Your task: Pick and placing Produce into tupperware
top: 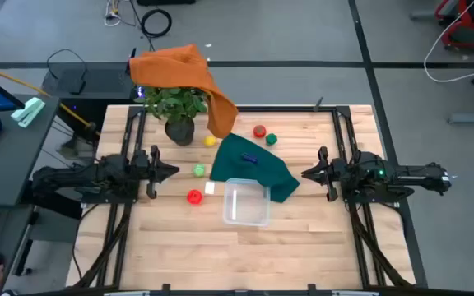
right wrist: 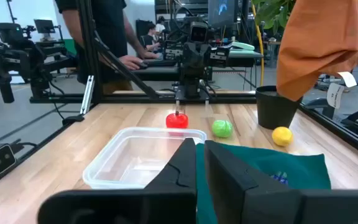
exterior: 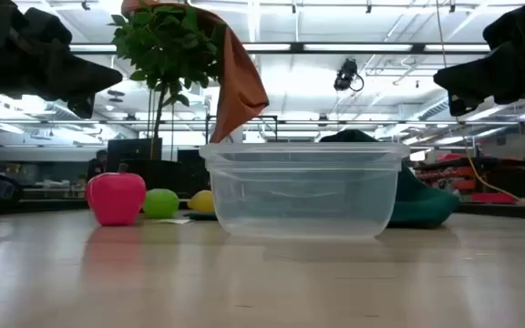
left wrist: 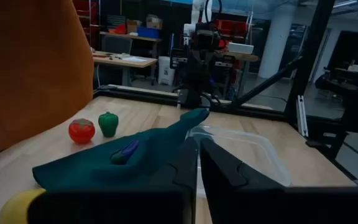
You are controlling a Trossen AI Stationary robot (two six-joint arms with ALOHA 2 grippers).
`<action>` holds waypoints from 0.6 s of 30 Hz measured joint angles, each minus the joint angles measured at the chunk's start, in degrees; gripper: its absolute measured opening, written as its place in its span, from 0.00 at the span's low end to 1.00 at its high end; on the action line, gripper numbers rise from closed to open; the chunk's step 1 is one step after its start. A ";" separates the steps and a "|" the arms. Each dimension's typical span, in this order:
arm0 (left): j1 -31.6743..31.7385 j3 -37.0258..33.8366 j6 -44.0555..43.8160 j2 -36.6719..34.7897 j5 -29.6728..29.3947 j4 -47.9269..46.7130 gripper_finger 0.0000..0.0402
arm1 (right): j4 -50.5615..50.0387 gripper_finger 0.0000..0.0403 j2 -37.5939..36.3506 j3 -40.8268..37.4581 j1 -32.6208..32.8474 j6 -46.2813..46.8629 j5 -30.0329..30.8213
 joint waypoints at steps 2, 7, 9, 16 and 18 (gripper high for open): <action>0.00 0.00 0.00 0.01 0.02 0.00 0.07 | -0.02 0.00 -0.02 0.00 0.01 0.00 0.00; 0.00 0.00 0.00 0.01 0.01 0.00 0.09 | -0.01 0.00 0.00 0.00 0.00 0.00 0.01; 0.00 0.00 0.00 0.01 0.01 0.00 0.09 | -0.01 0.00 -0.01 -0.01 0.00 0.00 0.02; 0.00 0.00 0.00 0.02 0.00 0.00 0.06 | 0.00 0.00 -0.02 0.00 -0.01 0.00 0.02; 0.00 -0.02 0.02 0.02 0.00 0.00 0.06 | -0.02 0.00 -0.02 -0.01 0.01 0.00 0.02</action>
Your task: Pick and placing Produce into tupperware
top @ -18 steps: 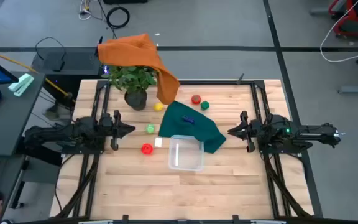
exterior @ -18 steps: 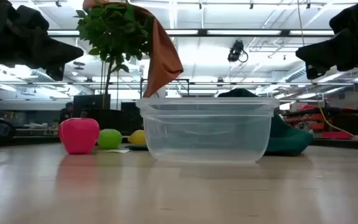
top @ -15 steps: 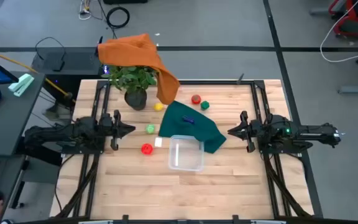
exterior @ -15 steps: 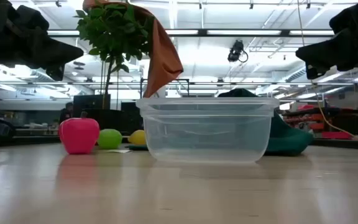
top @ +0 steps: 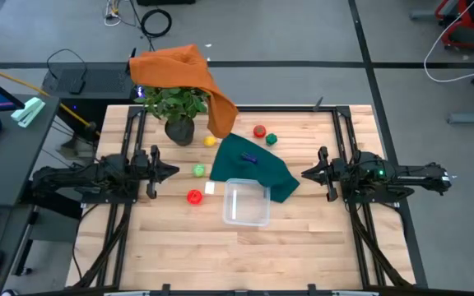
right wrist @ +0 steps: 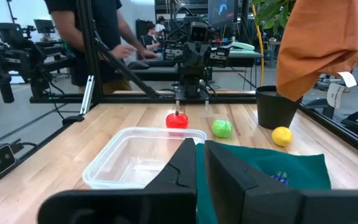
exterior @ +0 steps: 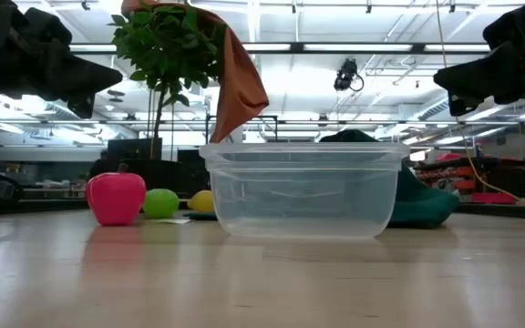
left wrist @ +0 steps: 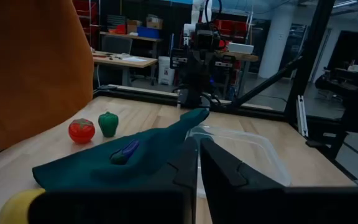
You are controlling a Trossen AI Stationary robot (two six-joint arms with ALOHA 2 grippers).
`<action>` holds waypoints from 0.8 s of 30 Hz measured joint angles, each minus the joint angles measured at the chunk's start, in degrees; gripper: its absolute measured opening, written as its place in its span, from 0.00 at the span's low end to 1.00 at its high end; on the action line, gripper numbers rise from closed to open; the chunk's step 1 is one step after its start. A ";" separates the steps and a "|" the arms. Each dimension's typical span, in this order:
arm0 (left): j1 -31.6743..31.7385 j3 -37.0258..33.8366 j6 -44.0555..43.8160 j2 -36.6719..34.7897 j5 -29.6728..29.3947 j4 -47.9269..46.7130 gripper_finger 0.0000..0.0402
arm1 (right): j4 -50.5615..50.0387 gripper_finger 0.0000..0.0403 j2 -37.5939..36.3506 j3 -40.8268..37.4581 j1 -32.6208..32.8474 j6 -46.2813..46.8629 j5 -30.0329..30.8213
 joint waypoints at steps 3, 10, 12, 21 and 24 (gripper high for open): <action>-0.01 0.02 -0.02 -0.01 0.01 0.00 0.07 | 0.00 0.00 0.00 0.01 -0.02 0.00 0.00; -0.01 0.01 -0.02 -0.01 0.00 -0.01 0.09 | 0.00 0.00 0.02 0.01 -0.02 0.00 -0.02; 0.00 0.00 -0.02 0.00 0.01 -0.01 0.09 | 0.02 0.00 0.02 0.01 -0.02 0.00 -0.02; 0.00 0.02 -0.02 0.00 0.00 -0.01 0.06 | 0.02 0.00 0.02 -0.01 0.00 0.00 0.00; -0.01 0.02 -0.02 -0.01 0.01 0.00 0.07 | 0.02 0.00 0.01 0.01 -0.01 0.00 0.00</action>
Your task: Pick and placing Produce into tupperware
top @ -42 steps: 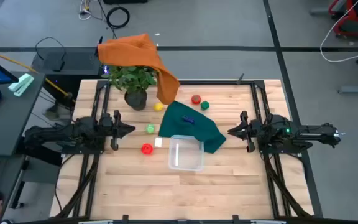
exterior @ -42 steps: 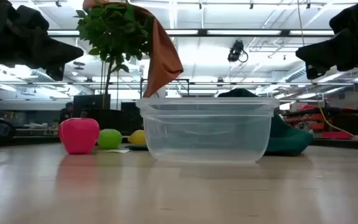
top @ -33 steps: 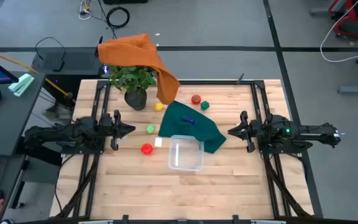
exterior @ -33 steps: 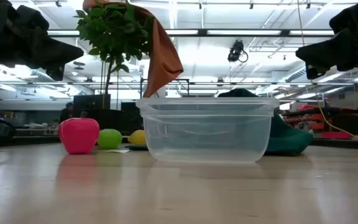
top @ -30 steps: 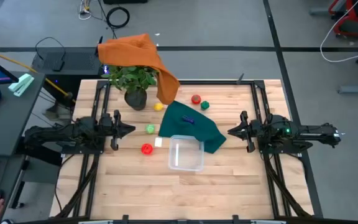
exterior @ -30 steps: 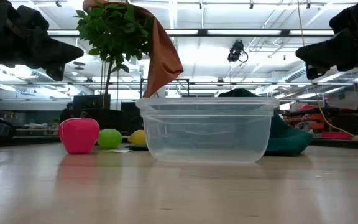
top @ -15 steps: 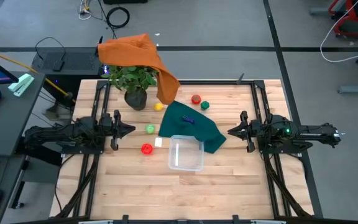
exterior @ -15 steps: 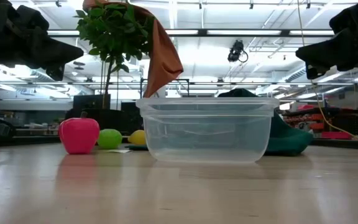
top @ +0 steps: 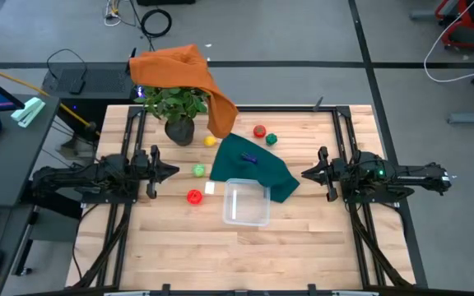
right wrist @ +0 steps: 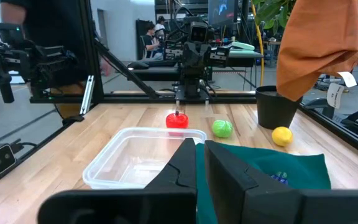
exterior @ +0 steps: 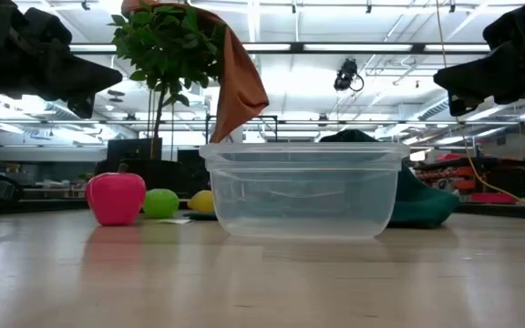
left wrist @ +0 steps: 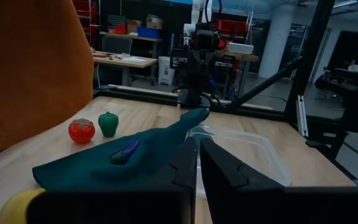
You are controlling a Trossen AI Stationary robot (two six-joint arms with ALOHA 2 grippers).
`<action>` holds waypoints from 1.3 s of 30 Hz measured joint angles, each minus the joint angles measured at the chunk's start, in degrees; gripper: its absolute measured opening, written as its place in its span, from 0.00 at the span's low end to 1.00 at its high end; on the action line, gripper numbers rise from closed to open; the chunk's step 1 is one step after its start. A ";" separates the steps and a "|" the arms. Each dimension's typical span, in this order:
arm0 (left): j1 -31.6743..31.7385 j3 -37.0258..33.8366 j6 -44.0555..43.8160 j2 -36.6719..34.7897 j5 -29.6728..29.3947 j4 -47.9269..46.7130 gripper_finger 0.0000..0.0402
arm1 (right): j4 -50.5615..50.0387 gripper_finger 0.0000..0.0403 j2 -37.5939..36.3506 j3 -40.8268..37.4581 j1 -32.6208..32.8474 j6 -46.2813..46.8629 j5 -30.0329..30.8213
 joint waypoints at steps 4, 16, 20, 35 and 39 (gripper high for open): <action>0.01 0.00 0.00 0.00 0.01 0.00 0.09 | -0.01 0.00 0.00 -0.01 0.00 0.00 0.00; 0.01 0.00 0.00 0.01 0.01 -0.02 0.06 | -0.02 0.00 0.01 0.00 0.00 0.00 0.00; -0.01 -0.02 0.02 -0.01 0.01 0.00 0.07 | 0.00 0.00 -0.01 0.00 0.00 0.00 -0.01; 0.01 -0.01 0.00 0.00 -0.01 -0.01 0.06 | 0.00 0.00 0.01 0.00 0.01 0.00 0.00; 0.01 -0.02 0.00 0.00 -0.01 0.00 0.07 | -0.01 0.00 -0.01 0.00 0.00 0.00 -0.01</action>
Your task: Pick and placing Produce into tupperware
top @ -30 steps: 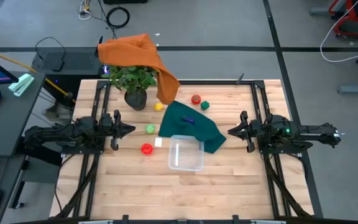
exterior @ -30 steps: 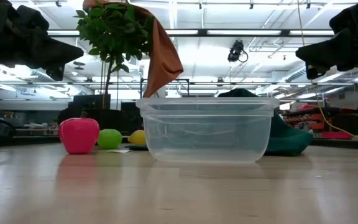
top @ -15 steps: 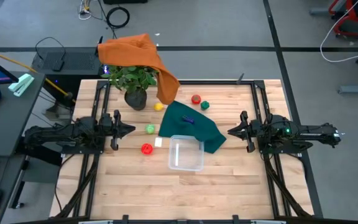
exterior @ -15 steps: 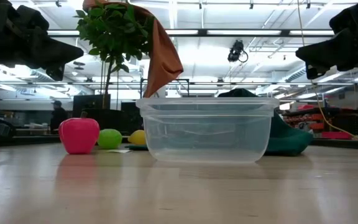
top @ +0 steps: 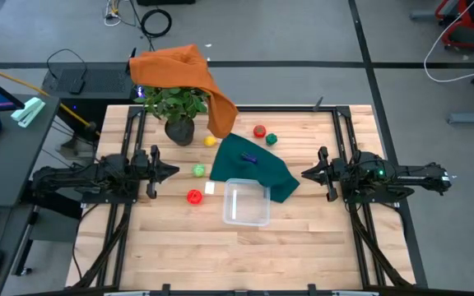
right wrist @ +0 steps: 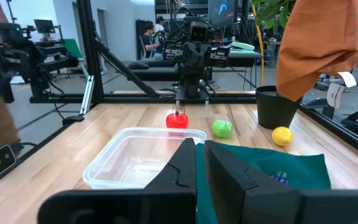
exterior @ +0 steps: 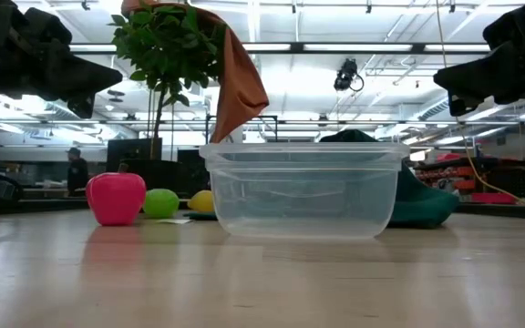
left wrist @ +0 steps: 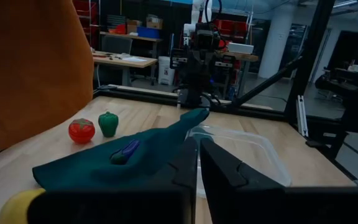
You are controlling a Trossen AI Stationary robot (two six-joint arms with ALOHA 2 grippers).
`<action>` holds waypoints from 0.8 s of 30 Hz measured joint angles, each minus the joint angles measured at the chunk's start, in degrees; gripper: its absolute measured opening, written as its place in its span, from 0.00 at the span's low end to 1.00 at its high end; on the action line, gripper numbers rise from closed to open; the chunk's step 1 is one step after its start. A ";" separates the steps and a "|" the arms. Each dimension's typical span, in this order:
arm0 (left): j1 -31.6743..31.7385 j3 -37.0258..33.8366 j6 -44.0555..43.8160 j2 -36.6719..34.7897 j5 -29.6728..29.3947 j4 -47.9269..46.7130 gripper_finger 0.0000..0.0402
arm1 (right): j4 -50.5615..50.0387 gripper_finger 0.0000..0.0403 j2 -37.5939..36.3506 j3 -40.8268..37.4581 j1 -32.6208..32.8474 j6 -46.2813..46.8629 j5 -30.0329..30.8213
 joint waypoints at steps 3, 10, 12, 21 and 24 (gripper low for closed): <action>0.00 0.00 0.00 0.02 0.02 0.00 0.08 | -0.01 0.00 0.00 0.00 0.02 0.00 -0.01; -0.02 0.00 0.00 0.00 0.02 -0.02 0.08 | -0.01 0.00 0.00 0.00 0.00 0.00 0.01; 0.00 0.01 0.00 0.01 0.02 0.00 0.07 | -0.01 0.00 0.02 0.00 0.00 0.00 0.01; 0.00 0.00 0.02 0.00 -0.37 0.00 0.07 | -0.01 0.00 0.02 -0.01 0.00 0.00 0.01; 0.00 0.02 0.01 0.00 -0.46 0.02 0.07 | -0.01 0.00 0.02 -0.02 0.00 0.00 -0.01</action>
